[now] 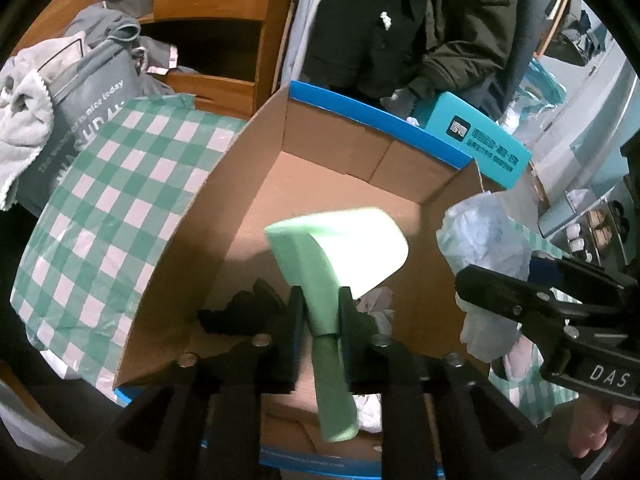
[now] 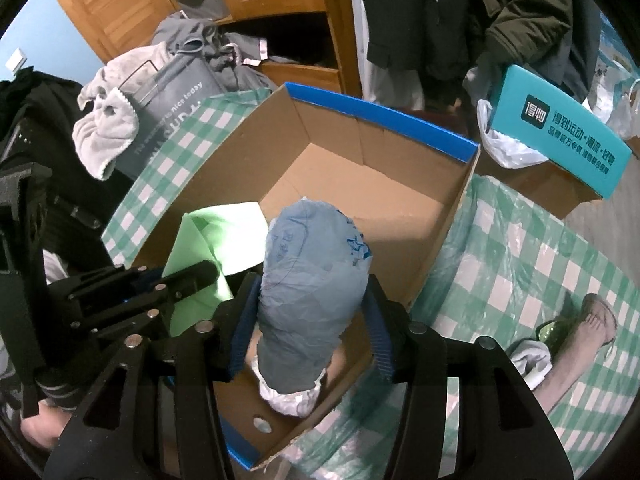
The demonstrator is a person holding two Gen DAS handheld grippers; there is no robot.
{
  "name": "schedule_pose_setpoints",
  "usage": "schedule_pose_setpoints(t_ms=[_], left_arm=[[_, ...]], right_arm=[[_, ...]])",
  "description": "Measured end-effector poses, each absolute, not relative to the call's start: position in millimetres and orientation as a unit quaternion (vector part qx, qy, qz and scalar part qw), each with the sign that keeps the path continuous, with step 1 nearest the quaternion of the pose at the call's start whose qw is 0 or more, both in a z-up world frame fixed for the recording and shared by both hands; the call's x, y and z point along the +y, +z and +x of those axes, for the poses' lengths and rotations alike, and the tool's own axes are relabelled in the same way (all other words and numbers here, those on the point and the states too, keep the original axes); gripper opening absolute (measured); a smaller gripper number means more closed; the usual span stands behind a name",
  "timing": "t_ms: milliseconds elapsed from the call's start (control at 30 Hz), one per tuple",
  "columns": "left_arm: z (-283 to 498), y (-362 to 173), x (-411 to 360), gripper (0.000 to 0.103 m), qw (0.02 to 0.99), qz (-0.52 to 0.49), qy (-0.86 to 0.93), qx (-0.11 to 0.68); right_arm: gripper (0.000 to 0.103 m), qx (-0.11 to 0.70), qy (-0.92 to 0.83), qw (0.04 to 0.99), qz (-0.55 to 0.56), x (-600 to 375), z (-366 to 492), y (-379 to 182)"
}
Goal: Organize soft objects
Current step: 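Open both tools to release the cloth and sock into the box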
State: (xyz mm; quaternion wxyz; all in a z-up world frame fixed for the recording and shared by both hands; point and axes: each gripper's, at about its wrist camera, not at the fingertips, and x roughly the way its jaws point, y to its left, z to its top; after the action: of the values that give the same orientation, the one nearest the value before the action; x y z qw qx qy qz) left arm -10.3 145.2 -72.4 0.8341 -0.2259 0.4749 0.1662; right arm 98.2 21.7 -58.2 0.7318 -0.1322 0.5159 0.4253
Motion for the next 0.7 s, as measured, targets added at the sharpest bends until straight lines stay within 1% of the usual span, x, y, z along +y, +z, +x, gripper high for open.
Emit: schedule_pose_setpoints(t_ms=[33, 100, 400, 533, 567, 633, 700], left_arm=[[-11.0, -71.2, 145.8, 0.029, 0.834, -0.229, 0.168, 0.473], [-11.9, -69.9, 146.7, 0.034, 0.836, -0.23, 0.17, 0.468], [-11.2, -61.8, 141.7, 0.035, 0.843, -0.233, 0.158, 0.459], [-7.4, -57.5, 132.2, 0.036, 0.847, -0.232, 0.144, 0.455], [-5.5, -56.2, 128.2, 0.037, 0.849, -0.231, 0.138, 0.455], [-2.5, -53.6, 120.8, 0.044, 0.852, -0.227, 0.13, 0.453], [0.1, -50.8, 113.7, 0.046, 0.855, -0.22, 0.125, 0.452]], right_arm=[[0.054, 0.516, 0.424, 0.733, -0.132, 21.2, 98.6, -58.2], [0.063, 0.516, 0.425, 0.732, -0.131, 19.7, 99.0, -58.2], [0.073, 0.509, 0.413, 0.746, -0.119, 6.1, 103.5, -50.9], [0.074, 0.505, 0.403, 0.755, -0.115, -4.4, 105.0, -47.1], [0.074, 0.505, 0.401, 0.756, -0.114, -7.0, 105.5, -46.1], [0.074, 0.503, 0.394, 0.761, -0.113, -14.1, 107.4, -45.0], [0.074, 0.503, 0.387, 0.764, -0.112, -20.8, 109.3, -44.7]])
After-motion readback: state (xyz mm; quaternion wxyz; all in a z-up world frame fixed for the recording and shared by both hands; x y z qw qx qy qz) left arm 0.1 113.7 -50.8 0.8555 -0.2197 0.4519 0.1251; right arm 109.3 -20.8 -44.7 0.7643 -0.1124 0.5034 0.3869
